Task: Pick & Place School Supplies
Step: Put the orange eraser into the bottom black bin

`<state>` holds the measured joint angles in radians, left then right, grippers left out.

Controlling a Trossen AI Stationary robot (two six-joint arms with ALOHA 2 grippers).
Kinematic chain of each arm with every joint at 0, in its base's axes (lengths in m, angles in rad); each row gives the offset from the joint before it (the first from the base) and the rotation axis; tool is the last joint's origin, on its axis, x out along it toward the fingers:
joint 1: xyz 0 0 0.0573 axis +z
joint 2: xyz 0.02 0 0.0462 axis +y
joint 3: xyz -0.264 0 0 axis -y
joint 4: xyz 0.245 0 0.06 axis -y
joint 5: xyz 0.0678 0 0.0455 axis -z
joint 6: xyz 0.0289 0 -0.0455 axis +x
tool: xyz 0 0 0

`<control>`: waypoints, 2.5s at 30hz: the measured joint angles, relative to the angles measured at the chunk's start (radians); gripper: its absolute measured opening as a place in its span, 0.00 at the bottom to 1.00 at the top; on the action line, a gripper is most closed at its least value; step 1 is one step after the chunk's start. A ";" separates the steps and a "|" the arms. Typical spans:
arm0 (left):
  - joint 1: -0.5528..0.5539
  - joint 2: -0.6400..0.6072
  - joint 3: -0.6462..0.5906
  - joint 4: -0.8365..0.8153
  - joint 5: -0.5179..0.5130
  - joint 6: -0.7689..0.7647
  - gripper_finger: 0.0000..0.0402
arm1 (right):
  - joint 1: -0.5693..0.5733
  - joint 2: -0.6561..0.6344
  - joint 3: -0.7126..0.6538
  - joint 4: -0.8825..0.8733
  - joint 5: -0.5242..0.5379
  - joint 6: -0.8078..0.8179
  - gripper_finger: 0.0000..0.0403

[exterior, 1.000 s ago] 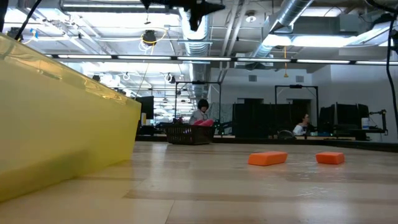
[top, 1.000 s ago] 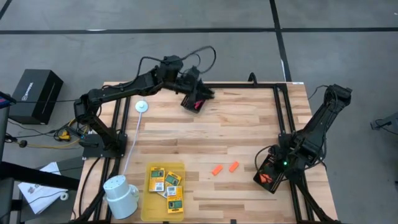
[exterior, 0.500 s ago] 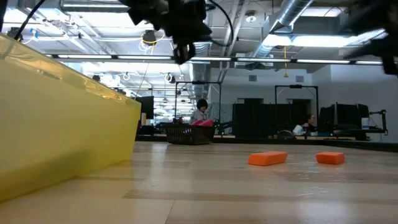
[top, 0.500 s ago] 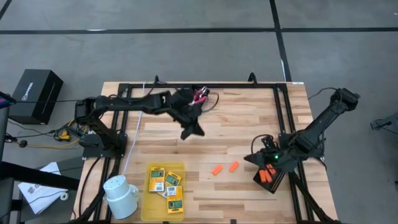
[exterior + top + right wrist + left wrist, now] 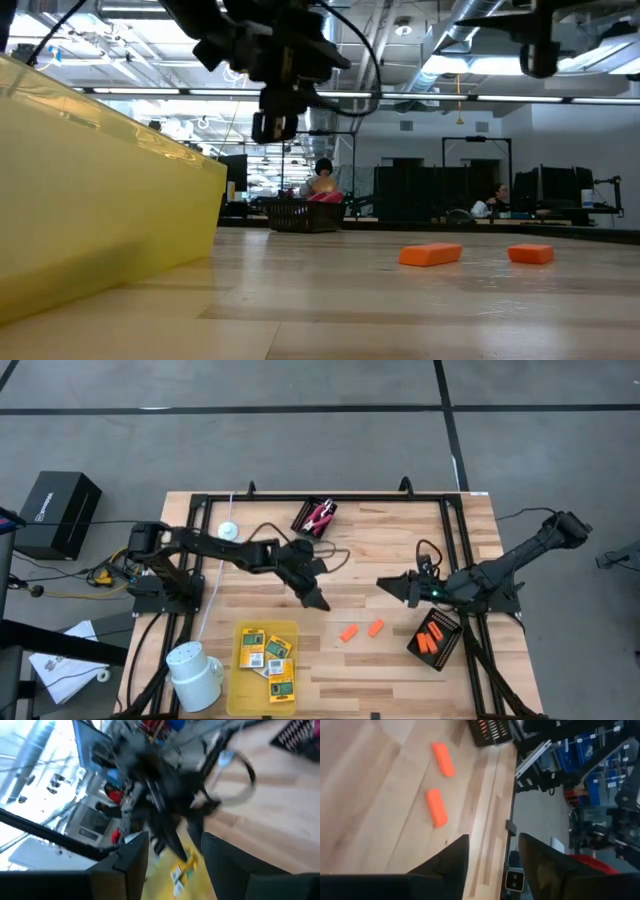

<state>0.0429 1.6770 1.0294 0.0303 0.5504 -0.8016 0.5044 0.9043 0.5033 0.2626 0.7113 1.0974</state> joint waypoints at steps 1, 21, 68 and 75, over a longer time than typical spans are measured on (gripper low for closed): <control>-0.013 0.021 0.000 0.022 -0.004 -0.017 0.43 | -0.010 0.000 0.000 0.020 0.000 -0.020 0.43; -0.066 0.369 0.177 0.199 -0.004 -0.211 0.41 | -0.162 0.000 0.096 0.049 -0.105 -0.256 0.44; -0.098 0.507 0.256 0.151 -0.023 -0.230 0.32 | -0.251 -0.002 0.095 0.068 -0.226 -0.312 0.47; -0.098 0.507 0.257 0.126 -0.033 -0.224 0.32 | -0.274 -0.002 0.095 0.069 -0.244 -0.311 0.47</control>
<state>-0.0555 2.1841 1.2863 0.1565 0.5169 -1.0255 0.2306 0.9020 0.5983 0.3313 0.4675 0.7860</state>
